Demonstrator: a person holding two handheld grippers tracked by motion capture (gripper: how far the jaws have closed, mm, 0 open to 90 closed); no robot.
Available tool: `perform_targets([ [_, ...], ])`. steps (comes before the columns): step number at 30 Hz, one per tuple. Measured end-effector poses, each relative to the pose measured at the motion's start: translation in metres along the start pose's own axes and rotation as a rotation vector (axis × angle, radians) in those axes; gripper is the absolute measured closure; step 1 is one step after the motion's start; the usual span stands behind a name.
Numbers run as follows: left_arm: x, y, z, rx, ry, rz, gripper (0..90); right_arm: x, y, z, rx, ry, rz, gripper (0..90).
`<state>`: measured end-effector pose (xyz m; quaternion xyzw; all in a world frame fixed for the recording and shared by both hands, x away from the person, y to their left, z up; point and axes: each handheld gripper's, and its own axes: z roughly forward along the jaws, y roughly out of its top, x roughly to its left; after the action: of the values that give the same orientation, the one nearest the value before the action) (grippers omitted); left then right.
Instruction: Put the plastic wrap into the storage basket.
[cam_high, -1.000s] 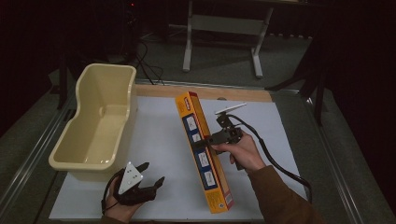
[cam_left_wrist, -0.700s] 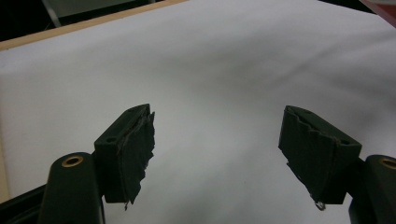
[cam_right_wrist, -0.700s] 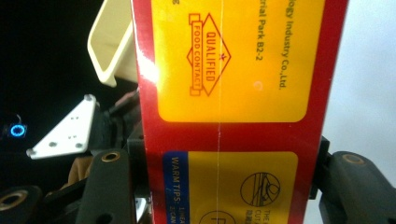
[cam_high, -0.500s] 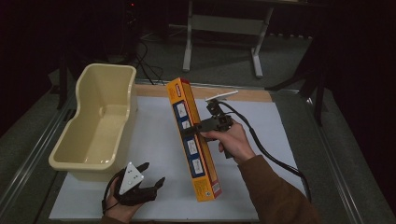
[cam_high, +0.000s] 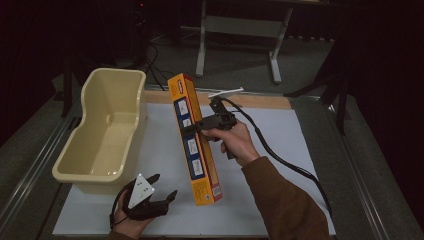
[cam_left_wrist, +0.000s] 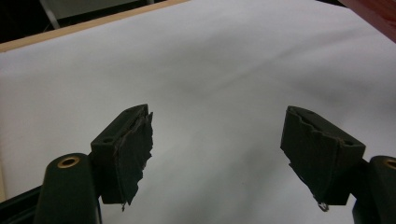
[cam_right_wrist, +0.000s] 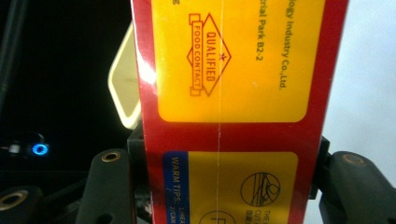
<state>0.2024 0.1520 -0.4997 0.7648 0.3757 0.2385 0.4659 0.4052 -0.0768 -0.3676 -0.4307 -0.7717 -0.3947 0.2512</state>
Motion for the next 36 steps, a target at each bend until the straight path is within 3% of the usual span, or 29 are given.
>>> perform_targets([
  [2,0.002,0.0,-0.001,-0.002,0.002,-0.006,24.7,-0.001,0.007,0.002,-0.016,-0.019,0.008,41.5],
  [7,0.002,0.0,-0.001,-0.003,0.001,-0.008,24.7,0.0,0.014,0.001,-0.031,-0.013,0.027,41.5],
  [11,0.001,0.0,0.0,-0.003,-0.002,-0.005,24.7,0.001,0.022,-0.001,-0.08,0.024,0.064,41.4],
  [14,0.001,0.0,0.0,-0.001,-0.001,-0.005,24.7,-0.001,0.024,-0.002,-0.108,0.029,0.067,41.4],
  [16,0.0,0.0,0.001,-0.001,-0.005,-0.002,24.7,-0.002,0.027,-0.003,-0.136,0.035,0.103,41.4],
  [20,-0.001,0.001,0.002,-0.002,-0.009,-0.002,24.7,-0.002,0.031,-0.003,-0.165,0.052,0.128,41.5],
  [24,-0.001,0.001,0.002,-0.002,-0.012,-0.001,24.7,0.007,0.037,0.0,-0.176,0.033,0.113,41.5],
  [30,-0.003,0.001,0.001,-0.007,-0.008,0.003,24.9,0.02,0.049,0.012,-0.193,0.044,0.108,41.5],
  [36,-0.003,0.0,0.001,-0.006,-0.012,0.006,25.0,0.025,0.061,0.022,-0.236,0.068,0.144,41.5],
])
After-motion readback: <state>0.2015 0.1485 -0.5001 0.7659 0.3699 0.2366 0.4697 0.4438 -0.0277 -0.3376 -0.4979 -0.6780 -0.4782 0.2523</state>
